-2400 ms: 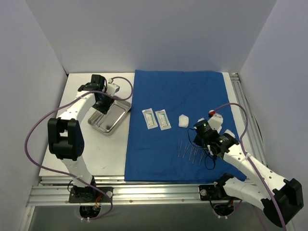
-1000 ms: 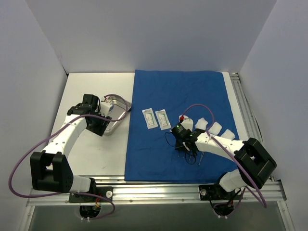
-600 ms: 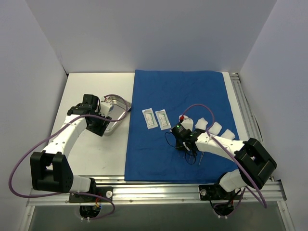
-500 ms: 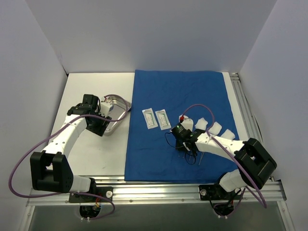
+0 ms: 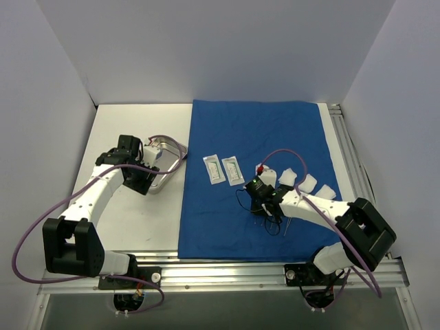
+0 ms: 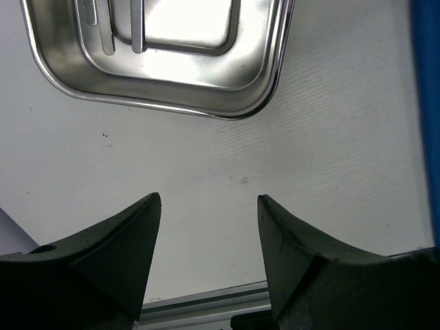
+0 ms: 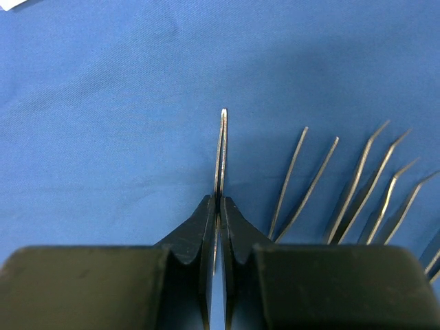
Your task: Prepare the surgical pack
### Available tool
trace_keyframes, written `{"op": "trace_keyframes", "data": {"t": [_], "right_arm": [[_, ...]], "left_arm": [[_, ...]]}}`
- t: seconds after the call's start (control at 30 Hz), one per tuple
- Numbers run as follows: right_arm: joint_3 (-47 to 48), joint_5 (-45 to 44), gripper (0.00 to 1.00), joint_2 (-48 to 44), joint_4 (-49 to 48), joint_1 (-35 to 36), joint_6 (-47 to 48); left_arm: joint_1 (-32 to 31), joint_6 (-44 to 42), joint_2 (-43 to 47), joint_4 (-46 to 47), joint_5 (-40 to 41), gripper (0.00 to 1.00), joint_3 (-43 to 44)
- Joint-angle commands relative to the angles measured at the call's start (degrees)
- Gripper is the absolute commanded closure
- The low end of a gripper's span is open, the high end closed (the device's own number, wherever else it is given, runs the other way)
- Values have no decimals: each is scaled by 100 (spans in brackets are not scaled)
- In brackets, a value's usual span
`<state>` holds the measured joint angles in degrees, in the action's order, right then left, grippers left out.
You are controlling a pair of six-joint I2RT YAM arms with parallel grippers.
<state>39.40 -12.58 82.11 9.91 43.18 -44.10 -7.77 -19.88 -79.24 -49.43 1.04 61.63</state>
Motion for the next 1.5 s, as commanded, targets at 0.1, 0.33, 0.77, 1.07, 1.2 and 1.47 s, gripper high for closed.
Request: {"op": "trace_keyframes", "data": {"t": [0.1,0.33,0.77,1.07,1.2,1.47], "right_arm": [[358,-139,100,-668,432,24,-196],[630,-210,100,-1047,547,24,-292],[2597,204,100,1074,-2921,348,-1258],[5418,-34,100,4186,-4085,920,-2480],[6789,-130,100,5314,-3656,1122,-2429],[7705,-718,100,6247,-3067,1360,-2718]], "left_arm": [[30,63,216,170,-7,33,-28],[39,72,234,197,28,33,-37],[531,423,523,627,906,33,-36],[1005,485,753,777,1083,29,-160],[1058,485,673,795,978,29,-142],[1102,450,629,847,740,29,-168]]}}
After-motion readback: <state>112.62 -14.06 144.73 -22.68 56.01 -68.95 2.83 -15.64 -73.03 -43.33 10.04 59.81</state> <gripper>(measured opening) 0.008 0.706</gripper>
